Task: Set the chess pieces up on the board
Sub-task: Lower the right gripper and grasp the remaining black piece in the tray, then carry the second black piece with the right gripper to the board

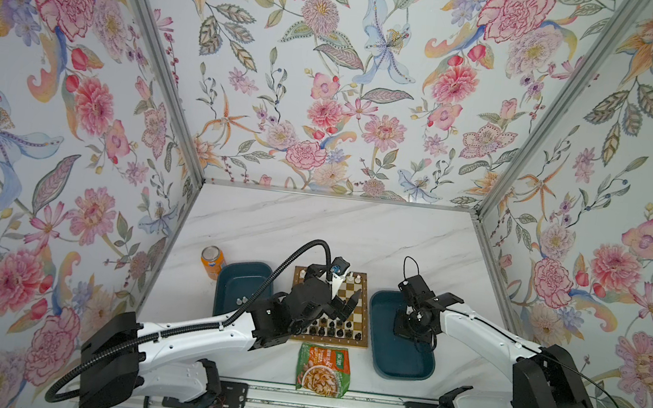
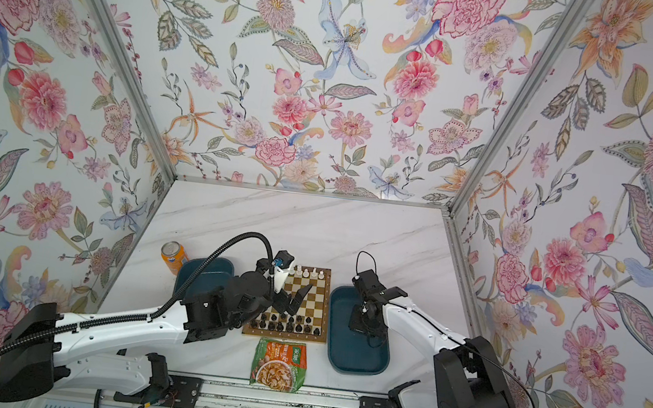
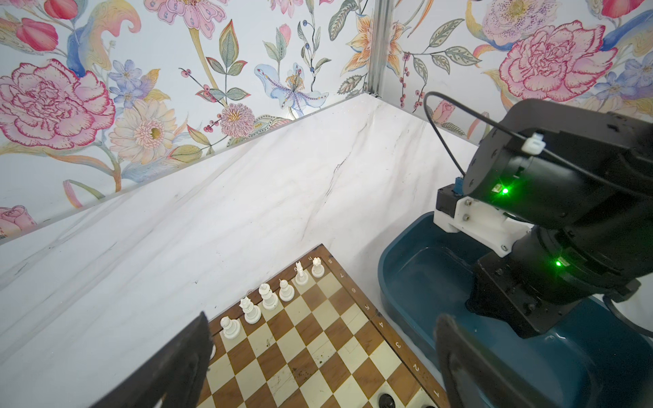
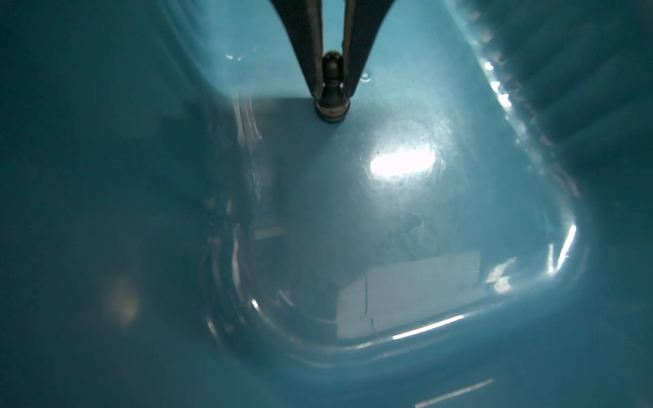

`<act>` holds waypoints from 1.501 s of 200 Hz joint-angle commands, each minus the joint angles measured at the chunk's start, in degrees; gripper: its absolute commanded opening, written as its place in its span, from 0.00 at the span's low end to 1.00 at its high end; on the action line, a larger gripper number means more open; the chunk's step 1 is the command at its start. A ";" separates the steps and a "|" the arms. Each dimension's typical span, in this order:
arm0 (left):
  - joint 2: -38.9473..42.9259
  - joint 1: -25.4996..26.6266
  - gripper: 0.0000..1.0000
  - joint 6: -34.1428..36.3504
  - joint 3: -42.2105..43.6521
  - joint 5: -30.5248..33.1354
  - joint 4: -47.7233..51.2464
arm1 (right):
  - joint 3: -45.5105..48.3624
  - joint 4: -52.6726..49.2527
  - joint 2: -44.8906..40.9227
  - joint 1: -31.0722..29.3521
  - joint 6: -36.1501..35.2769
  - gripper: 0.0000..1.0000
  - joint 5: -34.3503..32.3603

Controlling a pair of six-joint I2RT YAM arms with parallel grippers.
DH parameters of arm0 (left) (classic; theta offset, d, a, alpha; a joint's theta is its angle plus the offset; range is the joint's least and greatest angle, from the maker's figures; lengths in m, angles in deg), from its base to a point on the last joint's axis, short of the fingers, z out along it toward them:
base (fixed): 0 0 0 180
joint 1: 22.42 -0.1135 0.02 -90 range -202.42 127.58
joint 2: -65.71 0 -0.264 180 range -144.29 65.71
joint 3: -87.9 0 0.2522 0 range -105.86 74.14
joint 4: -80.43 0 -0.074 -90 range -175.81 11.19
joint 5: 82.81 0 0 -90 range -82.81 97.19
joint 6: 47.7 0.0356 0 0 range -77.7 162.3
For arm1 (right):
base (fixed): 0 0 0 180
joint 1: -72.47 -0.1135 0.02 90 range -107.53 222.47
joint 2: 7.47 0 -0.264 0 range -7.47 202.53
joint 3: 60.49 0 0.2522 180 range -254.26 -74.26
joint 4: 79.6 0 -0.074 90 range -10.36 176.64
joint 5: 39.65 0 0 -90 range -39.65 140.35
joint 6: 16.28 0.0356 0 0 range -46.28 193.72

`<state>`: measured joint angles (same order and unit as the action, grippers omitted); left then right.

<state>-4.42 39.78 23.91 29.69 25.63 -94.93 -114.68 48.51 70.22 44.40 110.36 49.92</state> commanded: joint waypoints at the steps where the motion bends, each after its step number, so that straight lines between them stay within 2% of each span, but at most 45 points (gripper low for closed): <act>1: 0.99 -0.67 0.99 0.75 -0.87 1.42 0.54 | -1.86 -1.31 0.31 0.17 -0.41 0.09 -0.40; 62: 5.08 -1.63 0.99 -1.07 2.63 3.97 0.72 | -8.01 -7.92 -2.71 -1.90 -0.85 0.08 -1.11; 173: 23.67 -2.21 0.99 -6.17 11.00 13.11 12.41 | -22.84 -10.87 4.93 -17.18 1.59 0.09 -1.50; 224: 28.74 -2.32 0.99 -8.32 11.39 14.53 17.55 | -23.74 -8.99 9.36 -21.12 2.12 0.09 -2.04; 300: 29.90 -2.36 0.99 -6.98 10.79 14.93 20.18 | -21.24 -4.26 14.78 -22.84 3.26 0.09 -2.19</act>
<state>25.22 38.05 16.47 40.51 39.18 -76.35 -136.78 42.90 83.16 21.93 112.61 48.98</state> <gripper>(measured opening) 0.994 0.091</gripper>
